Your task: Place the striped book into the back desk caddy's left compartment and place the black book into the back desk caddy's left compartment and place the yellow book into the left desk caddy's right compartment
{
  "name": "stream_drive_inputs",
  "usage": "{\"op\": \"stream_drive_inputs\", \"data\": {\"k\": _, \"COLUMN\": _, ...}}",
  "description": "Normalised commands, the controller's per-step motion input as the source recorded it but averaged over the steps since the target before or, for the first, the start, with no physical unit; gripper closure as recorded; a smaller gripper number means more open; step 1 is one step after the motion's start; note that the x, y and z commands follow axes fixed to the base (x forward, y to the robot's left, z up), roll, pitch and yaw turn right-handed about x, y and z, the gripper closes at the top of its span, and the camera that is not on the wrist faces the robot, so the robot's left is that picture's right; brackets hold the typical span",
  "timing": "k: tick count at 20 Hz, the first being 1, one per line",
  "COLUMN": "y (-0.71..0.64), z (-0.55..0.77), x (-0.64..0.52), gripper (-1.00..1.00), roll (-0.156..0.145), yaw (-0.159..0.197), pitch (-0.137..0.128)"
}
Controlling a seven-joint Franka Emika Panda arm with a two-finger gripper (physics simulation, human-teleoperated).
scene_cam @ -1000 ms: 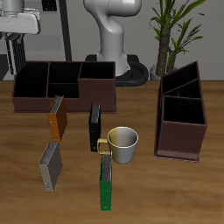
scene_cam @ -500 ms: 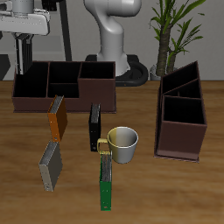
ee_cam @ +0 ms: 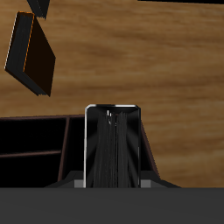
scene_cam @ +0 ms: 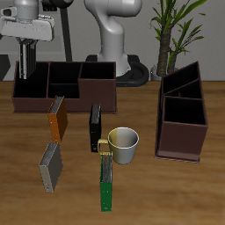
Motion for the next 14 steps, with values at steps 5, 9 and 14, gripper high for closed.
{"op": "stream_drive_inputs", "data": {"k": 5, "y": -0.02, "z": -0.1, "x": 0.0, "gripper": 1.0, "roll": -0.029, "yaw": -0.011, "pitch": 0.044}}
{"op": "stream_drive_inputs", "data": {"k": 9, "y": -0.1, "z": -0.08, "x": 0.02, "gripper": 1.0, "roll": -0.019, "yaw": 0.014, "pitch": 0.015}}
{"op": "stream_drive_inputs", "data": {"k": 14, "y": 0.03, "z": -0.16, "x": -0.06, "gripper": 1.0, "roll": 0.016, "yaw": -0.032, "pitch": 0.036}}
